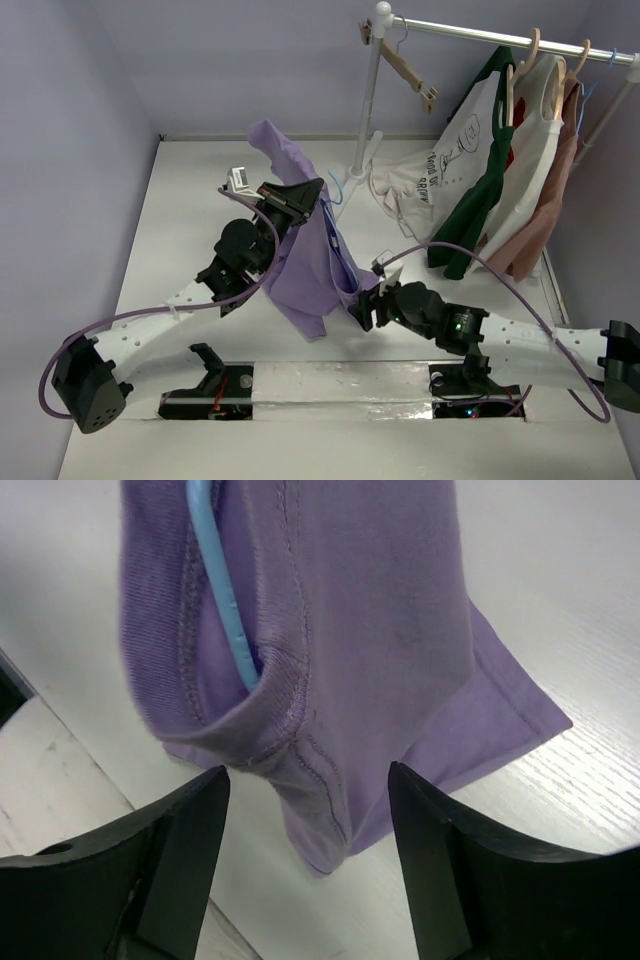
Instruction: Place the t-shirt on the hanger
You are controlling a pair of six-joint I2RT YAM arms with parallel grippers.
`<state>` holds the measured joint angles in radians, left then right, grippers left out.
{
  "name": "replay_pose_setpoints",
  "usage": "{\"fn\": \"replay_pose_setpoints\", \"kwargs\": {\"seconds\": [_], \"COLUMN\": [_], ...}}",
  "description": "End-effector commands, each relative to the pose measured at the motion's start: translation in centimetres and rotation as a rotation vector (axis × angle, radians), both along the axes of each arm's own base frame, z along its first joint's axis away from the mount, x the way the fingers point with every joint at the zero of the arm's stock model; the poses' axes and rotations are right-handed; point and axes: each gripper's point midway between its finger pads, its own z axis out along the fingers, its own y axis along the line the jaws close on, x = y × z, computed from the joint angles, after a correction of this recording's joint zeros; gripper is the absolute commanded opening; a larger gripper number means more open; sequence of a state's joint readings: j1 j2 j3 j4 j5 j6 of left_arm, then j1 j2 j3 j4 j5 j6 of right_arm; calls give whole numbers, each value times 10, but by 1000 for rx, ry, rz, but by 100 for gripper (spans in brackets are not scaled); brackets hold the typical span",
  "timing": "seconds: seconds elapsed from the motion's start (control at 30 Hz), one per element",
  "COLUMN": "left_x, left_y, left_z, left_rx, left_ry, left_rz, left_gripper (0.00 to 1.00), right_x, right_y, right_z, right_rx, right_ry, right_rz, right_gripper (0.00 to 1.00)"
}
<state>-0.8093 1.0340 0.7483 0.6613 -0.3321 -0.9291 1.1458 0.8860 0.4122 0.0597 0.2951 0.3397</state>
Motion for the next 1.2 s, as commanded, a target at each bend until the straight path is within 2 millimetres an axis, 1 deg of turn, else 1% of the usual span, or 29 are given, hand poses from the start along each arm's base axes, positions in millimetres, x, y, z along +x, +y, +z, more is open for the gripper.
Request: {"fn": "replay_pose_setpoints", "kwargs": {"seconds": [0.0,0.07,0.13,0.2,0.23,0.3,0.33,0.43,0.47,0.5,0.53,0.63,0.67,0.87,0.97,1.1,1.13,1.17], "left_x": [-13,-14,-14,-13,-12,-11,-10,-8,-8,-7,-6,-5,-4,-5,-5,-4,-4,-4], "left_y": [12,13,12,11,10,8,8,8,7,6,5,3,2,-3,-3,-3,-3,-3], "left_z": [55,56,54,51,49,46,43,38,36,33,32,27,26,19,17,12,10,10], "left_rx": [-101,-103,-101,-96,-93,-91,-88,-88,-87,-90,-92,-96,-104,-119,-119,-121,-122,-123], "left_ry": [-108,-109,-105,-101,-97,-93,-89,-80,-78,-73,-71,-64,-61,-48,-43,-31,-26,-25], "left_rz": [-10,-11,-11,-12,-14,-16,-13,-7,-9,-11,-12,-14,-18,-44,-46,-44,-45,-45], "left_gripper": [0,0,0,0,0,0,0,0,0,0,0,0,0,0,0,0,0,0], "right_x": [10,12,16,20,22,24,25,26,26,26,26,27,28,39,46,54,56,58], "right_y": [17,21,28,29,29,27,25,20,18,17,18,20,23,30,30,33,34,35], "right_z": [24,24,27,34,35,40,48,59,65,66,70,75,80,81,88,105,113,115], "right_rx": [87,85,93,98,99,102,117,125,136,127,132,130,136,100,109,126,138,134], "right_ry": [-50,-61,-85,-111,-121,-132,-144,-167,-176,-181,-186,-195,-198,-211,-234,-275,-286,-292], "right_rz": [-5,0,7,-2,-4,-23,-28,-43,-42,-40,-38,-32,-29,-61,-96,-123,-131,-137], "right_gripper": [68,59,46,38,30,25,23,22,22,24,24,24,24,23,22,20,20,20]}}
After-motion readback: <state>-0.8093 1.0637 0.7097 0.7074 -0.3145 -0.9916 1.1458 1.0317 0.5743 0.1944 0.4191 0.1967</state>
